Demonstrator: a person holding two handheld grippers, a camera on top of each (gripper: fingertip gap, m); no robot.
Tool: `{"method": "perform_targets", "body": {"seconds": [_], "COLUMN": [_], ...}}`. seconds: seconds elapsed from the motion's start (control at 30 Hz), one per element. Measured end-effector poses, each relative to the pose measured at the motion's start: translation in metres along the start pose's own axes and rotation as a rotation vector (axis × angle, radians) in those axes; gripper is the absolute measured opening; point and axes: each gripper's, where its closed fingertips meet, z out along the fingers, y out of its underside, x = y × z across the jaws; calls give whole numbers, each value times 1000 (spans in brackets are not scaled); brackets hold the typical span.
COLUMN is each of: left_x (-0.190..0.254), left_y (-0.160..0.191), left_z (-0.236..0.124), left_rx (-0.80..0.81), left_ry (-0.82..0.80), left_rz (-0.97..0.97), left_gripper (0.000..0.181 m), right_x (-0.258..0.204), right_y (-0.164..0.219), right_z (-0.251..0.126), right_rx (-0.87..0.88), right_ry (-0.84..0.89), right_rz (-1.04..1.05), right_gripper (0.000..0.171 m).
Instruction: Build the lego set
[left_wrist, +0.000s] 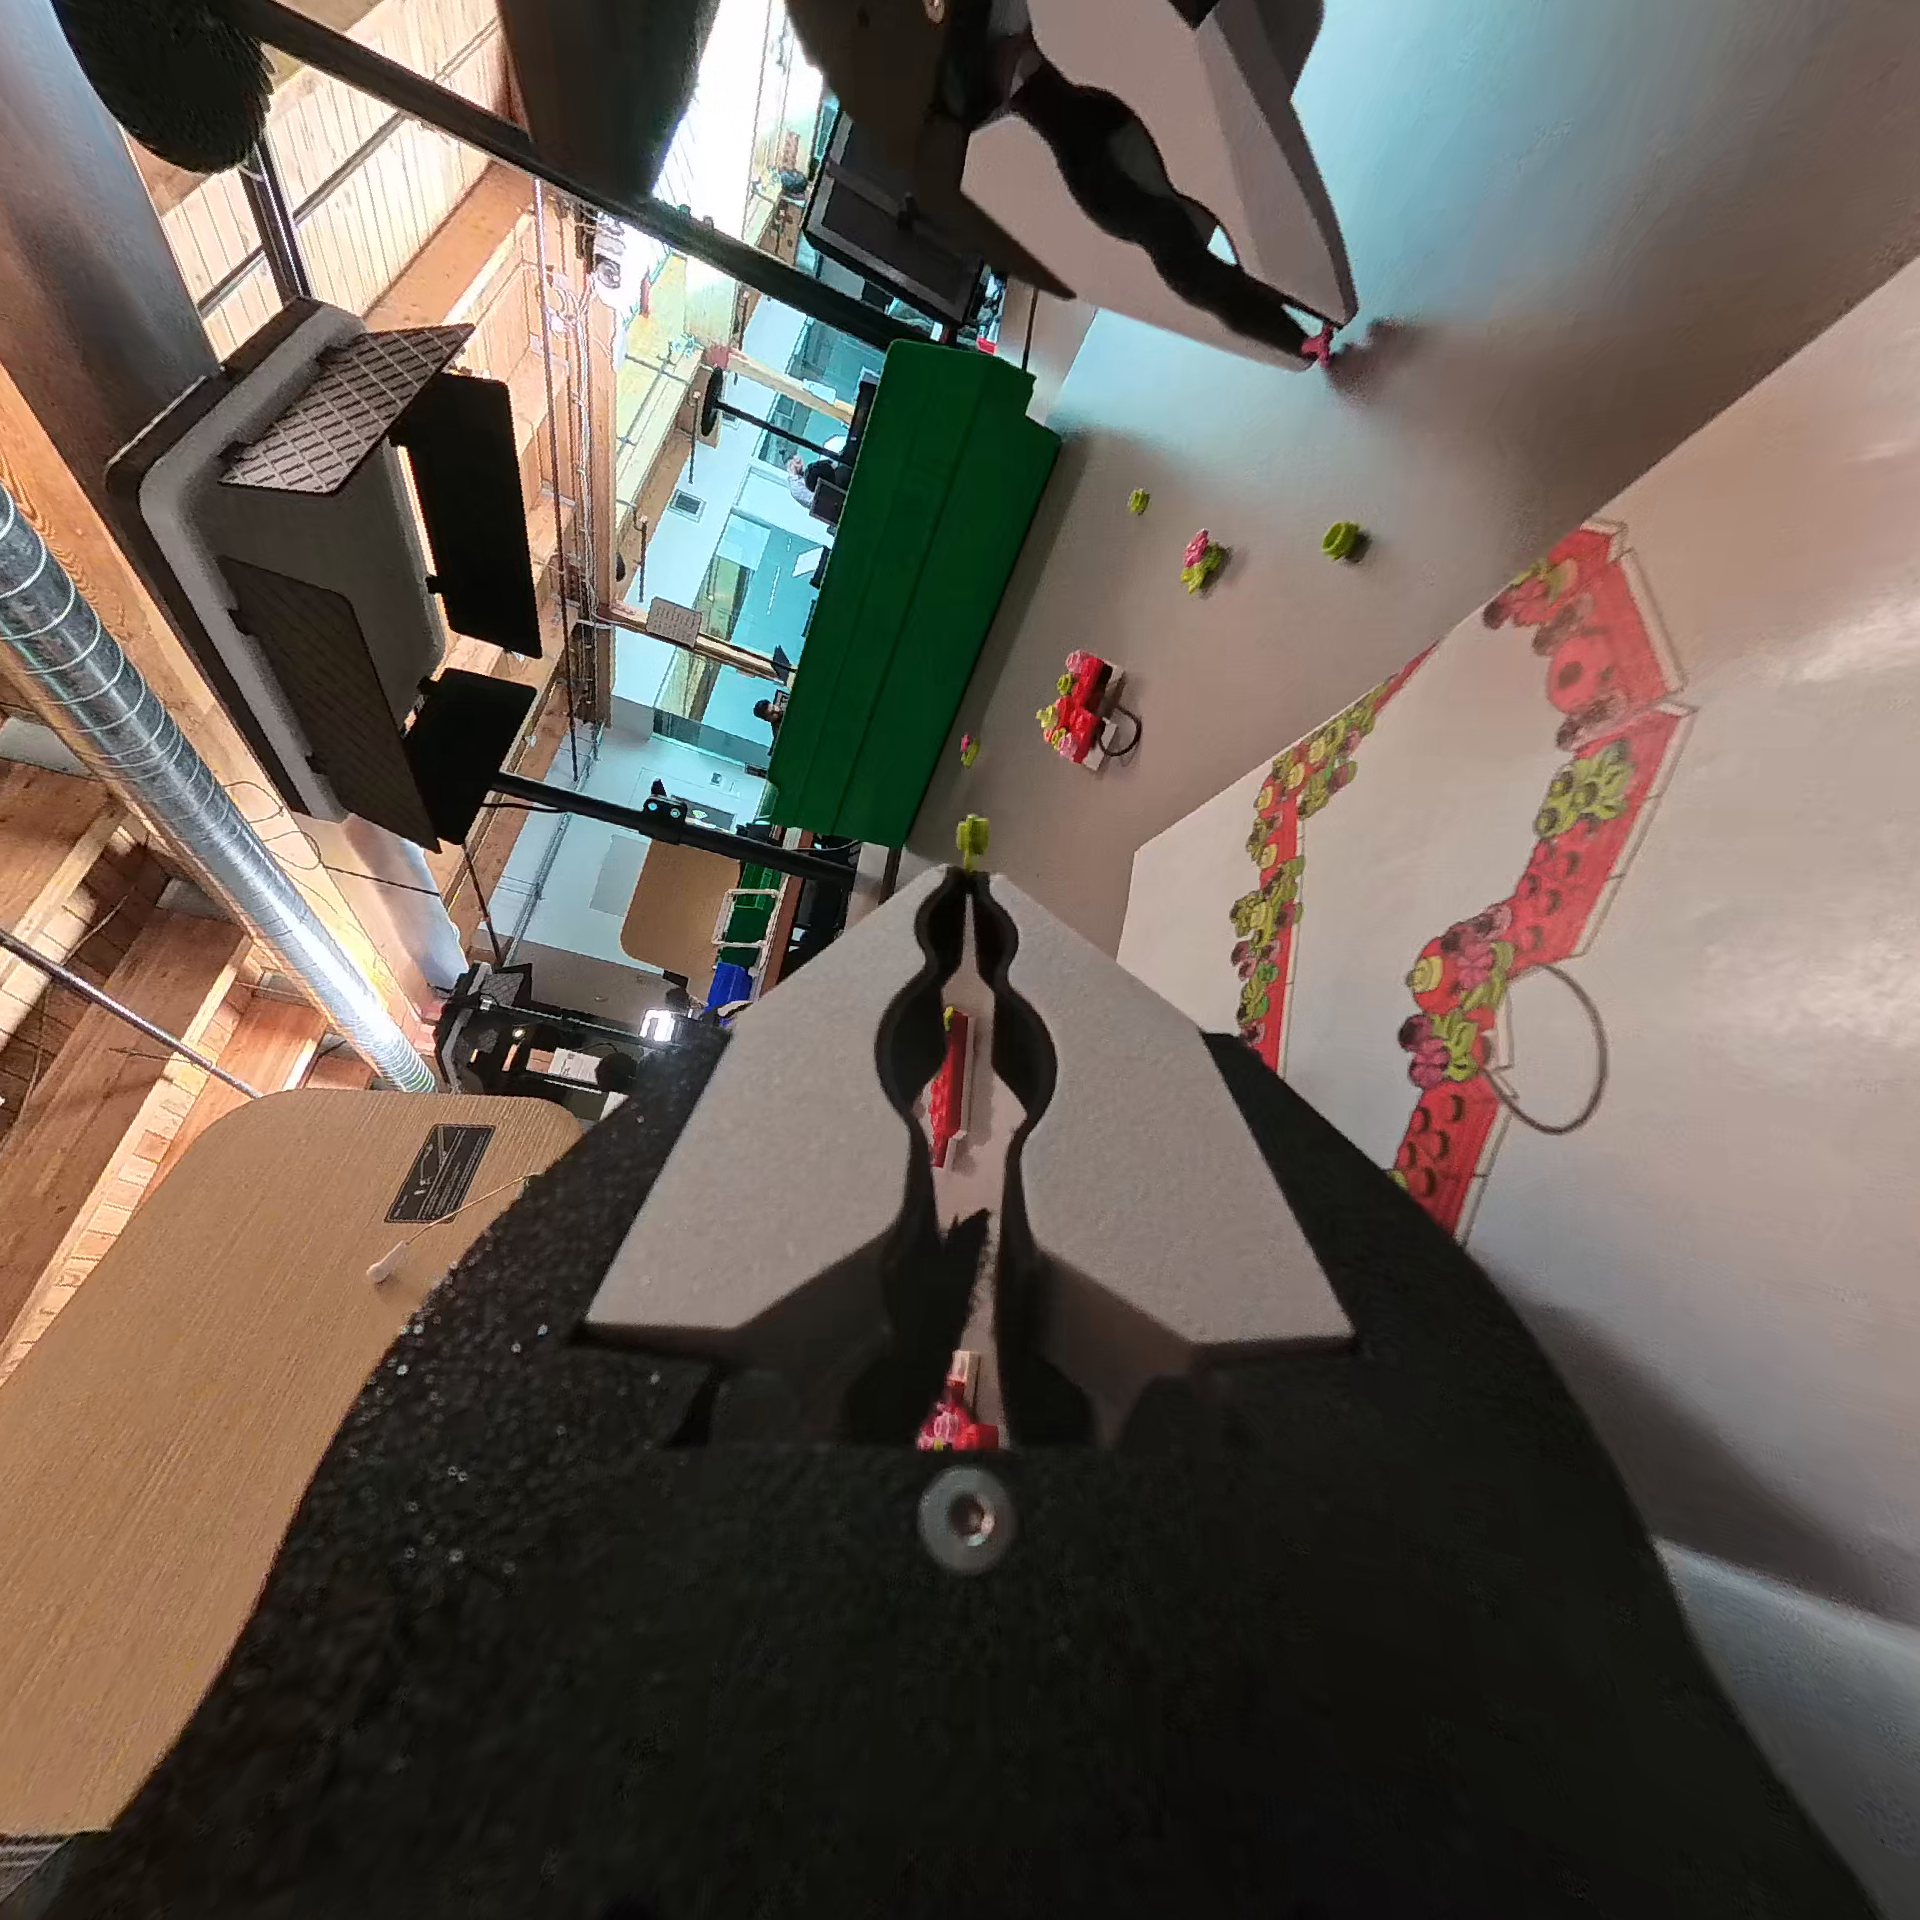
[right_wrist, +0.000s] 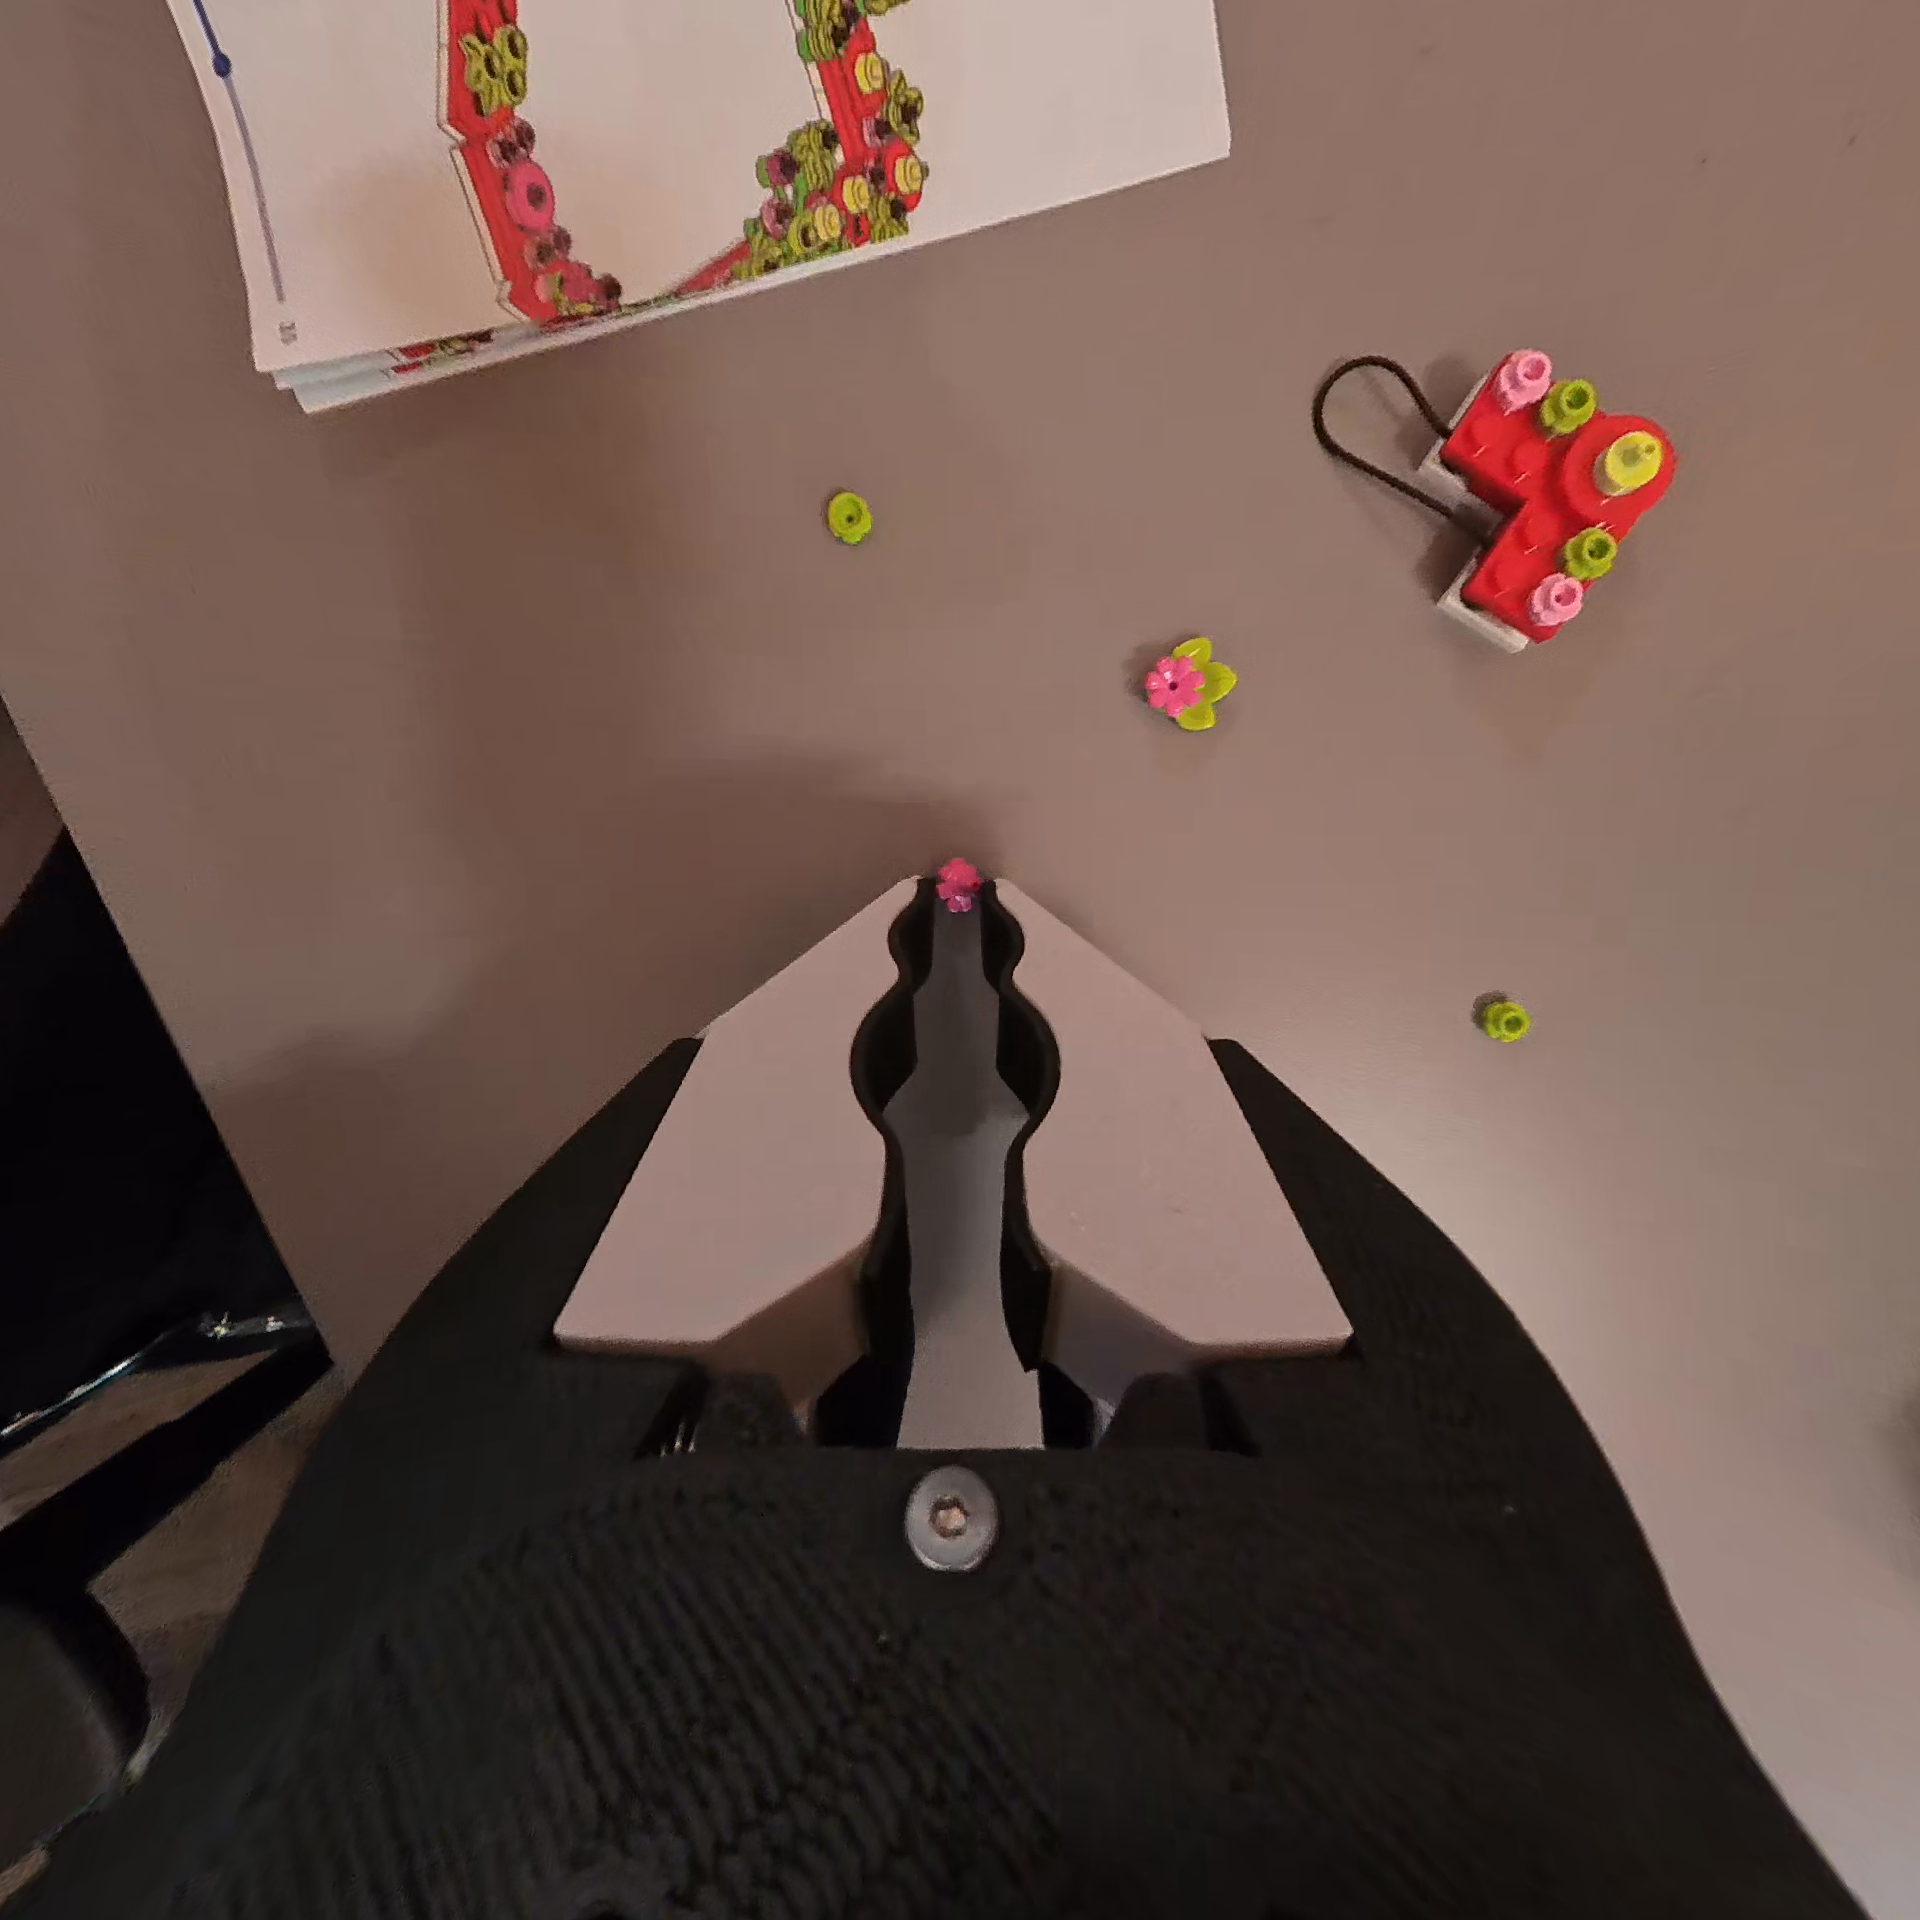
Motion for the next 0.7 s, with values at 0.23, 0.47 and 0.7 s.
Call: {"method": "perform_targets", "body": {"seconds": [0.23,0.47,0.7], "left_x": [1,3,4], "left_y": [0,0,-1], "left_z": [0,1,1], "left_rx": [0,0,0], "left_ry": [7,16,24], "left_rz": [-4,-7,-7], "left_gripper": [0,0,0], "right_x": [10,17,15], "right_y": [-2,-3,-3], "right_z": [-1,-4,-3], "right_rx": [-28,-30,-41], "right_ry": [46,121,153], "right_rz": [-40,-87,-136], "right_gripper": [11,11,3]}}
